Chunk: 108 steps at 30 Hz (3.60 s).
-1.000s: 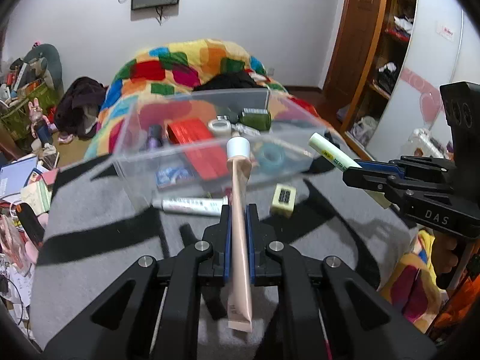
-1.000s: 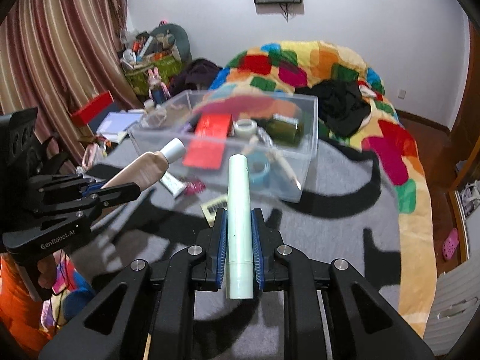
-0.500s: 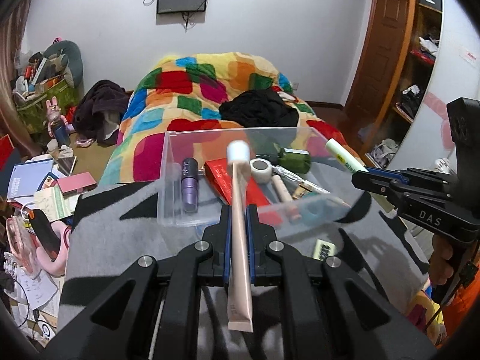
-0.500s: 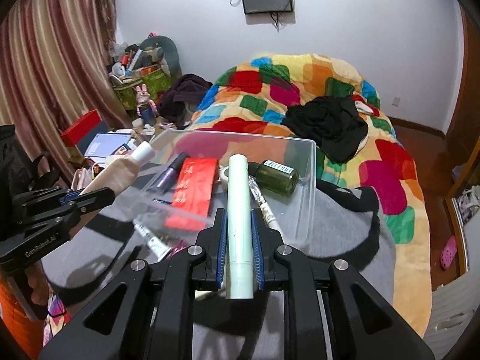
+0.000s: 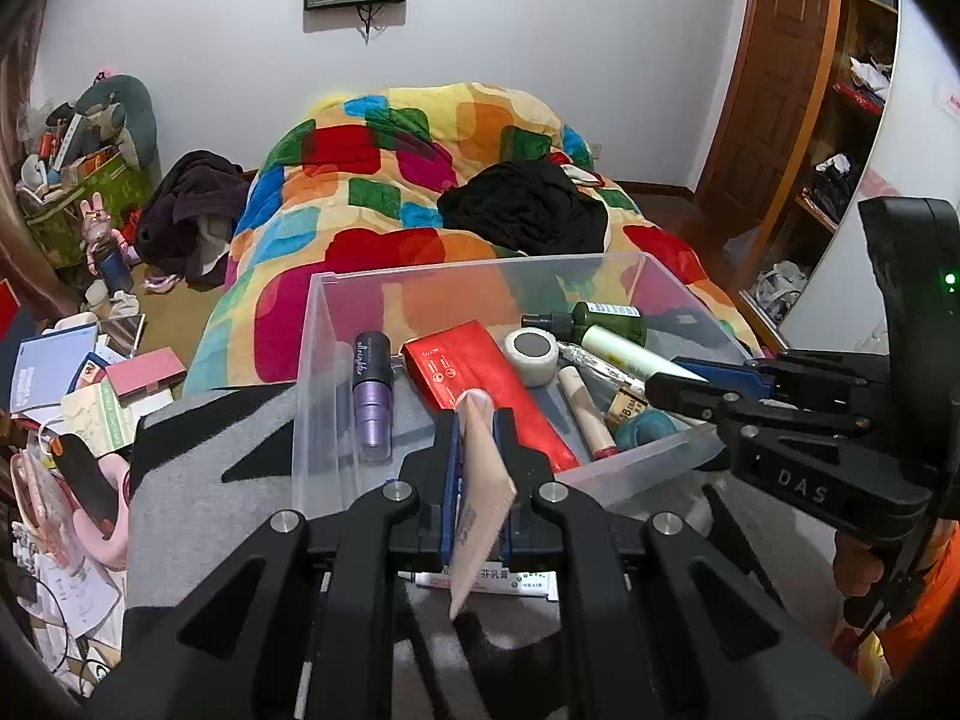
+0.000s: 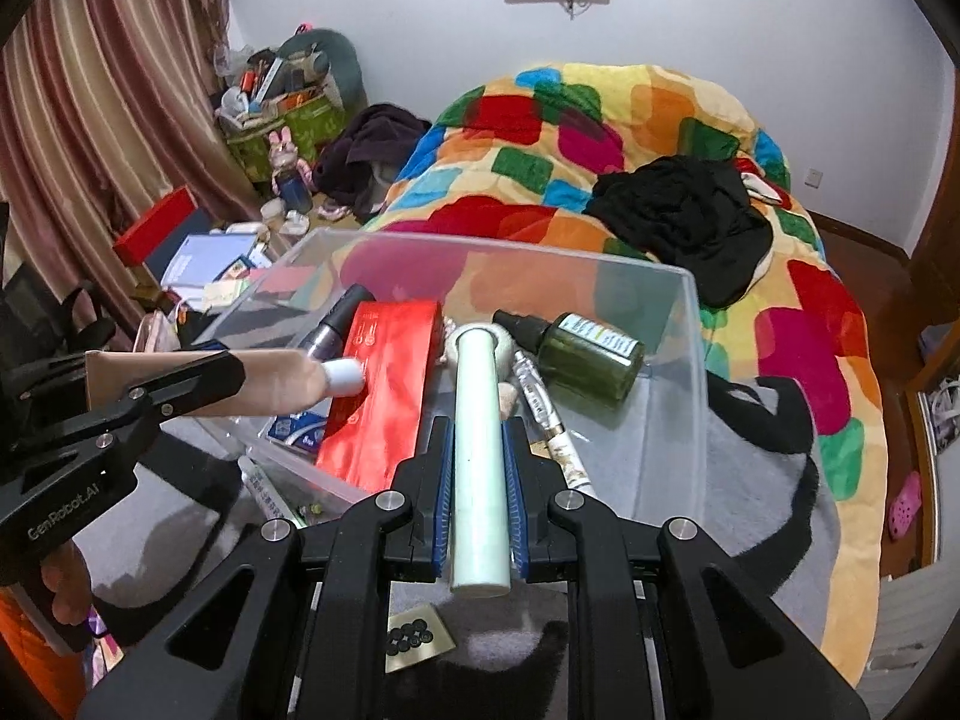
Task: Organize objects
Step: 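Carry both tubes over the box and open both tools, then move the left tool toward the white ointment tube while the right tool approaches the dotted block, then grasp the white ointment tube with the left tool while the right tool grasps the dotted eraser block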
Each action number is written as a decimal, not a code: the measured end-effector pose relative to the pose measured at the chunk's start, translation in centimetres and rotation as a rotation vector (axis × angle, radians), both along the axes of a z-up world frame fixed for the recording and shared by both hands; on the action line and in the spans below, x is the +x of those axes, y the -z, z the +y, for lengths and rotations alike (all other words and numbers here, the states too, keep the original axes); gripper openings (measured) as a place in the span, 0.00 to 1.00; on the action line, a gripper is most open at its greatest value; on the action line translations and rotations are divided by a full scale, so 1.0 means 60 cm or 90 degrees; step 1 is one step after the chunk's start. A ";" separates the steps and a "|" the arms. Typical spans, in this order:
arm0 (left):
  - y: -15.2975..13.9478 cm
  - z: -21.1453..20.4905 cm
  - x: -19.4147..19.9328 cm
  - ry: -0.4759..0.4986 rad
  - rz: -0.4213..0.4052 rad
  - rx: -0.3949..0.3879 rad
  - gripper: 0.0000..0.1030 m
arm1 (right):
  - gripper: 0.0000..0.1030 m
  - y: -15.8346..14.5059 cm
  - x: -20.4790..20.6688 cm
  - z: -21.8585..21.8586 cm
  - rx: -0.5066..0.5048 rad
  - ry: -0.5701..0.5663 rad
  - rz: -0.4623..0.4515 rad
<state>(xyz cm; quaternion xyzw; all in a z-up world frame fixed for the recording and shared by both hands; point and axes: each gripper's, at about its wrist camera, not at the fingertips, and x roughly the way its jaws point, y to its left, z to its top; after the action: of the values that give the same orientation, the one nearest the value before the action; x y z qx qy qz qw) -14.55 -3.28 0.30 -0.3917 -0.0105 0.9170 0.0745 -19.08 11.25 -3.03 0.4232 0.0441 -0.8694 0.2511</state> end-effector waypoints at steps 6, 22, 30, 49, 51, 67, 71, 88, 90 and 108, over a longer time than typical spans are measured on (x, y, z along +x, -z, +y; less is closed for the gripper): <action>-0.019 0.000 0.020 -0.004 0.019 -0.006 0.32 | 0.17 -0.014 0.022 0.009 -0.008 -0.017 0.011; 0.013 0.002 0.072 -0.014 0.005 -0.039 0.79 | 0.35 -0.037 0.102 0.042 -0.032 -0.050 0.034; 0.079 -0.021 0.038 -0.081 -0.068 -0.031 0.80 | 0.40 0.029 0.109 0.040 -0.006 -0.051 -0.022; 0.114 -0.040 0.067 -0.046 -0.140 0.013 0.42 | 0.59 0.095 0.109 -0.003 0.055 -0.082 -0.041; 0.104 -0.044 0.065 -0.061 -0.133 0.029 0.42 | 0.59 0.095 0.108 -0.003 0.054 -0.082 -0.041; 0.117 -0.042 0.025 -0.115 -0.177 0.046 0.57 | 0.59 0.089 0.106 0.005 0.035 -0.072 -0.035; 0.113 -0.050 0.046 -0.090 -0.182 0.051 0.44 | 0.59 0.087 0.102 0.005 0.033 -0.066 -0.029; 0.121 -0.036 0.008 -0.153 -0.188 0.080 0.53 | 0.59 0.090 0.103 0.007 0.037 -0.072 -0.028; 0.121 -0.031 0.009 -0.147 -0.186 0.068 0.53 | 0.59 0.090 0.102 0.010 0.031 -0.069 -0.030; 0.107 -0.071 0.094 -0.065 -0.196 0.050 0.27 | 0.48 0.092 0.106 0.003 0.045 -0.079 -0.022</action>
<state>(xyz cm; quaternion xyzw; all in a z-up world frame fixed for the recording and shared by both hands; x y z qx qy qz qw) -8.89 -7.52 -6.12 -0.5233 -0.0773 0.8477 0.0405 -12.72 11.42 -8.57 0.4429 0.0965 -0.8429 0.2899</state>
